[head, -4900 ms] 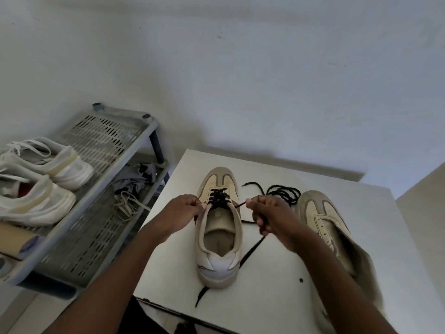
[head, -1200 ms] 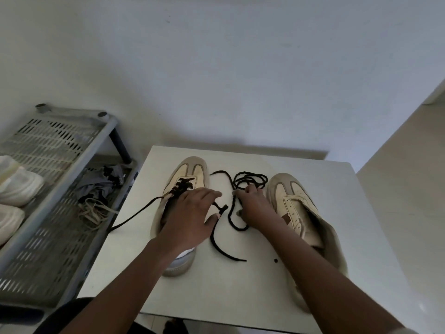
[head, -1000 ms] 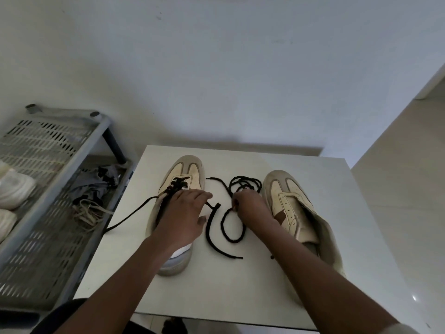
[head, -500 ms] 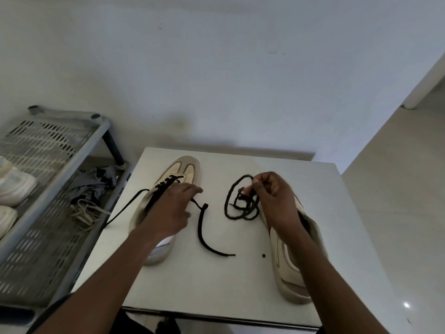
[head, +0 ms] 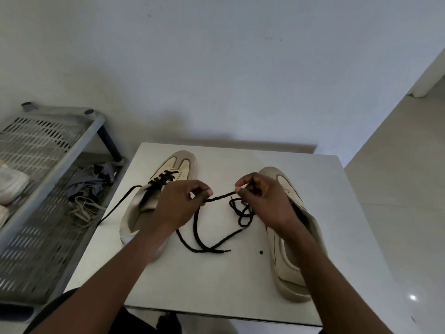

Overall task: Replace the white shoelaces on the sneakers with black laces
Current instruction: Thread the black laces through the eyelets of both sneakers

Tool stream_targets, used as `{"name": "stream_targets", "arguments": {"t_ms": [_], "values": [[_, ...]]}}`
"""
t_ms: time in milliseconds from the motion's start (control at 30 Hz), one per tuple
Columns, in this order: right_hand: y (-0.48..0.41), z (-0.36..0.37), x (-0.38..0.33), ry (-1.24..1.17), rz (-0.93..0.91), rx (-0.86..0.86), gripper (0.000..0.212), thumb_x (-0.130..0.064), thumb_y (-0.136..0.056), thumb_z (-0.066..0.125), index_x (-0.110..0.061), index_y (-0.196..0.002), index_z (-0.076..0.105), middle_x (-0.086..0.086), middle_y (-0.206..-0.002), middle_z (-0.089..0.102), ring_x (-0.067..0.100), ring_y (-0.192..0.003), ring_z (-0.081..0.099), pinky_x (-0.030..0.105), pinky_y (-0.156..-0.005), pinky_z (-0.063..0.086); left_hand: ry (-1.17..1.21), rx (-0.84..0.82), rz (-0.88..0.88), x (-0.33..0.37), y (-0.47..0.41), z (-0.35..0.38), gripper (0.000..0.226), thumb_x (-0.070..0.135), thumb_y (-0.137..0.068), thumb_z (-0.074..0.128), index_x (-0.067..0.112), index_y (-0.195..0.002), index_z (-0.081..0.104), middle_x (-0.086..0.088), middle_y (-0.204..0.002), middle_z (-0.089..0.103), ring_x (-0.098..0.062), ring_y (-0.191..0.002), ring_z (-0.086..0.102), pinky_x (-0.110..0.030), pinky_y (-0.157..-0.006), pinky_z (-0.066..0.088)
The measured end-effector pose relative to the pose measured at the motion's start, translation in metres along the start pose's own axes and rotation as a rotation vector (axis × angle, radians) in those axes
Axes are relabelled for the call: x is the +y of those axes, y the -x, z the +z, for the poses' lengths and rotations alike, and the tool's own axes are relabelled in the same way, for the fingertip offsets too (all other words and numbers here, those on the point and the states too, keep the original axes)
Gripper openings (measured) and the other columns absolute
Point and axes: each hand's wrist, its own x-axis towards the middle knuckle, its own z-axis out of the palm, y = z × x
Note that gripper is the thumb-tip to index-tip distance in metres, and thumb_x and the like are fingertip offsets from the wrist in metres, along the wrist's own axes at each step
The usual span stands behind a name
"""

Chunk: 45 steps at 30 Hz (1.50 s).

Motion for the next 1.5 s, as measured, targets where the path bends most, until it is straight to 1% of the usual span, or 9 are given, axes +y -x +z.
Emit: {"name": "stream_targets", "arguments": {"t_ms": [133, 267, 400, 567, 667, 867, 1233, 1367, 1500], "values": [[-0.003, -0.038, 0.006, -0.329, -0.022, 0.159, 0.013, -0.006, -0.089, 0.063, -0.014, -0.082, 0.07, 0.009, -0.081, 0.07, 0.014, -0.072, 0.059, 0.026, -0.071, 0.046, -0.002, 0.254, 0.023, -0.005, -0.006, -0.005, 0.013, 0.031, -0.089, 0.059, 0.034, -0.077, 0.063, 0.002, -0.072, 0.07, -0.008, -0.061, 0.063, -0.03, -0.067, 0.052], [-0.006, -0.063, 0.018, -0.692, 0.042, 0.366, 0.018, -0.007, -0.096, 0.053, -0.013, -0.086, 0.066, -0.004, -0.053, 0.043, 0.008, -0.043, 0.035, 0.022, -0.045, 0.027, 0.055, 0.546, -0.011, -0.003, -0.009, -0.012, 0.025, 0.036, -0.095, 0.051, 0.014, -0.087, 0.06, 0.007, -0.064, 0.059, -0.002, -0.058, 0.057, -0.031, -0.064, 0.048], [-0.002, -0.064, 0.012, -0.806, 0.005, 0.34, 0.019, -0.009, -0.098, 0.046, -0.014, -0.097, 0.065, -0.003, -0.066, 0.052, 0.008, -0.042, 0.025, 0.018, -0.042, 0.018, 0.106, 0.491, -0.122, -0.002, -0.011, -0.007, 0.027, 0.044, -0.09, 0.055, 0.018, -0.097, 0.056, 0.007, -0.072, 0.062, -0.007, -0.066, 0.06, -0.036, -0.072, 0.048], [0.017, -0.027, -0.015, -0.296, -0.077, -0.191, 0.027, 0.0, -0.097, 0.047, -0.013, -0.106, 0.068, 0.004, -0.086, 0.072, 0.017, -0.051, 0.053, 0.023, -0.047, 0.034, 0.14, -0.059, 0.295, 0.02, 0.011, 0.019, 0.065, 0.04, -0.082, 0.062, 0.017, -0.139, 0.042, 0.005, -0.13, 0.057, -0.006, -0.118, 0.053, -0.017, -0.099, 0.04], [0.019, -0.011, -0.016, -0.181, -0.128, -0.266, 0.018, -0.003, -0.095, 0.056, -0.01, -0.104, 0.07, 0.006, -0.088, 0.074, 0.017, -0.073, 0.066, 0.021, -0.06, 0.047, 0.237, -0.26, 0.292, 0.028, 0.016, 0.029, 0.04, 0.02, -0.086, 0.065, 0.021, -0.125, 0.056, 0.005, -0.094, 0.07, -0.007, -0.08, 0.068, -0.025, -0.074, 0.053], [0.006, -0.023, 0.006, -0.011, -0.035, 0.076, 0.011, -0.018, -0.086, 0.07, -0.026, -0.095, 0.071, -0.011, -0.081, 0.073, 0.017, -0.073, 0.066, 0.041, -0.07, 0.054, 0.222, 0.133, 0.063, 0.01, -0.004, 0.008, 0.027, 0.024, -0.095, 0.049, 0.031, -0.073, 0.063, 0.005, -0.056, 0.051, -0.015, -0.051, 0.04, -0.032, -0.056, 0.033], [0.005, -0.056, 0.012, -0.094, -0.153, 0.421, 0.011, -0.019, -0.09, 0.067, -0.026, -0.084, 0.071, -0.007, -0.073, 0.069, 0.007, -0.07, 0.063, 0.018, -0.068, 0.045, 0.506, 0.795, -0.271, -0.014, -0.023, -0.027, 0.033, 0.02, -0.102, 0.032, 0.025, -0.072, 0.046, 0.004, -0.07, 0.05, -0.009, -0.063, 0.045, -0.027, -0.066, 0.038], [0.007, -0.057, 0.008, 0.033, -0.206, 0.5, 0.01, -0.023, -0.086, 0.07, -0.033, -0.084, 0.071, -0.013, -0.076, 0.069, 0.014, -0.083, 0.059, 0.024, -0.075, 0.045, 0.383, 0.8, -0.366, -0.017, -0.024, -0.031, 0.02, 0.026, -0.099, 0.037, 0.014, -0.096, 0.052, -0.005, -0.097, 0.06, -0.02, -0.086, 0.055, -0.029, -0.077, 0.041], [0.007, -0.027, 0.001, -0.064, -0.204, 0.211, 0.013, -0.01, -0.088, 0.068, -0.022, -0.084, 0.073, -0.006, -0.083, 0.072, 0.014, -0.075, 0.066, 0.031, -0.07, 0.053, -0.161, 0.497, -0.008, -0.002, -0.007, 0.001, 0.085, 0.045, -0.078, 0.059, 0.0, -0.144, 0.031, -0.018, -0.146, 0.038, -0.029, -0.136, 0.033, -0.042, -0.115, 0.022]]}}
